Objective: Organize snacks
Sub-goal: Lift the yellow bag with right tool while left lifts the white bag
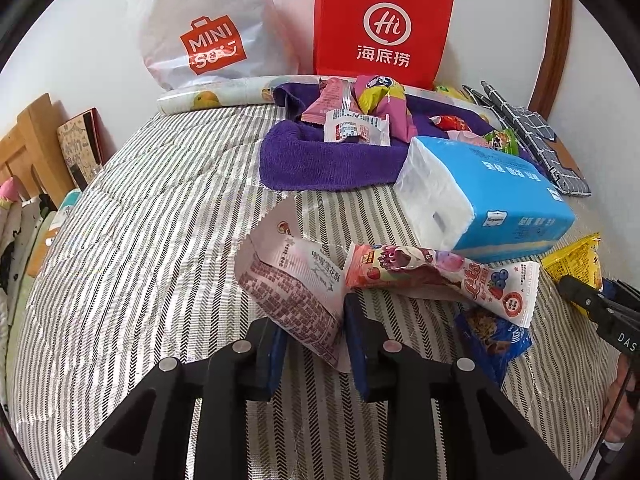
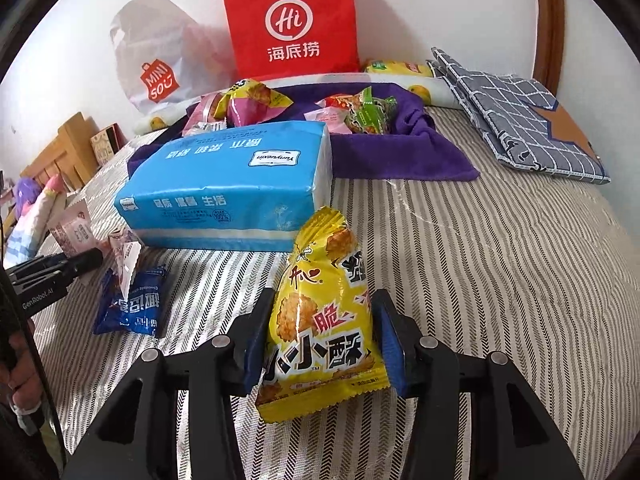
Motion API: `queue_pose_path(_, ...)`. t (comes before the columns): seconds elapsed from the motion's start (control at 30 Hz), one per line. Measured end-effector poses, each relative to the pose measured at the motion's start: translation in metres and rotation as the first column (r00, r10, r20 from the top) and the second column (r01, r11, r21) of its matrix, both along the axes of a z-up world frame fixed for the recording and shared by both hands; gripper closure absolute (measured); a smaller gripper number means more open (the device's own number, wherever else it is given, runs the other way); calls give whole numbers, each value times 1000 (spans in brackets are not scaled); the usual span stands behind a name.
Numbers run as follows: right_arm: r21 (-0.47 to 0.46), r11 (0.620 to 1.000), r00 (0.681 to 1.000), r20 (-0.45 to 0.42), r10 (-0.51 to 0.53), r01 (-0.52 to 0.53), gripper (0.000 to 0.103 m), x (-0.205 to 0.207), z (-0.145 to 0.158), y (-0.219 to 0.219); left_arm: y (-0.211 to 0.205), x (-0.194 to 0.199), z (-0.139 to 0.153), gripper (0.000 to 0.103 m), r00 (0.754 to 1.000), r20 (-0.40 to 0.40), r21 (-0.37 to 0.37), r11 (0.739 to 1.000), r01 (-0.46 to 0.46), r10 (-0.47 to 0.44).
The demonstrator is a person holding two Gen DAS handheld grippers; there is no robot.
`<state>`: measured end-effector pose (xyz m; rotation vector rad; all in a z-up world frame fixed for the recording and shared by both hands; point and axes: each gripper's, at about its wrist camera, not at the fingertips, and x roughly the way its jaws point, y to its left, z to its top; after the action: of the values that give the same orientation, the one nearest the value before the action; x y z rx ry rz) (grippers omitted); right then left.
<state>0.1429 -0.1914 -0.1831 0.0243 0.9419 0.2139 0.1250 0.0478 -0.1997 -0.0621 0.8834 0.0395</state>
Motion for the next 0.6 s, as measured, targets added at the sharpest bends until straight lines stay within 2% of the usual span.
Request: queue_pose_path(0.6,-34,999,1000,14,-1,2,54,0,-5,1,-6,3,-2,77,1000,0,48,999,4,-4)
